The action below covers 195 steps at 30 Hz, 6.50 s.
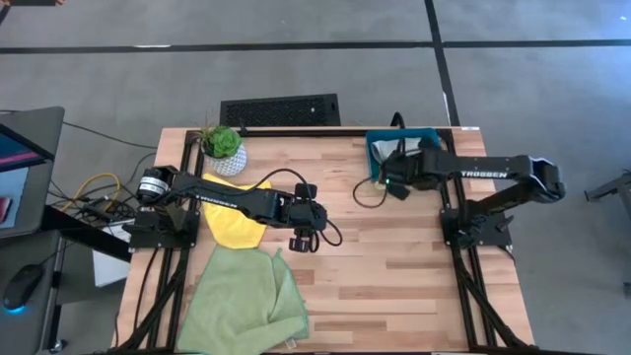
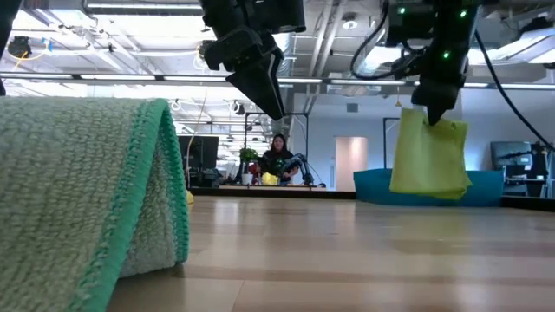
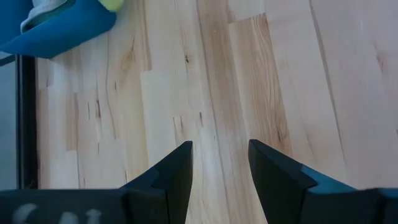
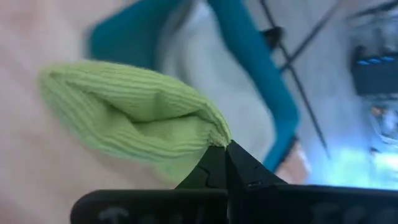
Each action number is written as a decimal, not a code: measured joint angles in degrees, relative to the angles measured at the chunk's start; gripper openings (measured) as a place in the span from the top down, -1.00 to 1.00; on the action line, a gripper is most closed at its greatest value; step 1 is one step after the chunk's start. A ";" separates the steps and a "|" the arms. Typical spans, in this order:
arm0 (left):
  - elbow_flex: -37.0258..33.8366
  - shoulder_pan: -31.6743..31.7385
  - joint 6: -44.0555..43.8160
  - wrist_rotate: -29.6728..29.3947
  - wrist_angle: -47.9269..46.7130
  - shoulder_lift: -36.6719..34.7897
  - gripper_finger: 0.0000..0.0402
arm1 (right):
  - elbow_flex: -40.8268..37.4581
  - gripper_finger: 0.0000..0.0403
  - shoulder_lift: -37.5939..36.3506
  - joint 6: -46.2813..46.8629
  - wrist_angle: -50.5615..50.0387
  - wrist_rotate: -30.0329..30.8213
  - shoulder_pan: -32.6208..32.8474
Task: Fold microfiber towels
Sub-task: Put the light green microfiber towel into the blue bin, then fold the yellow microfiber towel
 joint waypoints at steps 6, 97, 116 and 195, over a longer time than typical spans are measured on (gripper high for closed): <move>-0.01 0.00 0.00 0.00 0.04 0.00 0.26 | 0.00 0.98 0.00 -8.80 3.60 3.34 -7.97; -38.36 -2.08 -60.42 -3.27 -8.38 -14.82 0.26 | 6.69 -0.12 2.51 -23.39 35.27 -13.40 20.85; -42.44 3.77 -42.15 0.77 23.43 -14.69 0.26 | 6.69 -0.12 2.51 -21.44 34.96 -13.35 20.83; -19.97 0.09 -27.65 -5.67 6.29 -7.93 0.26 | 0.42 -0.12 4.52 -24.92 41.44 -24.01 21.06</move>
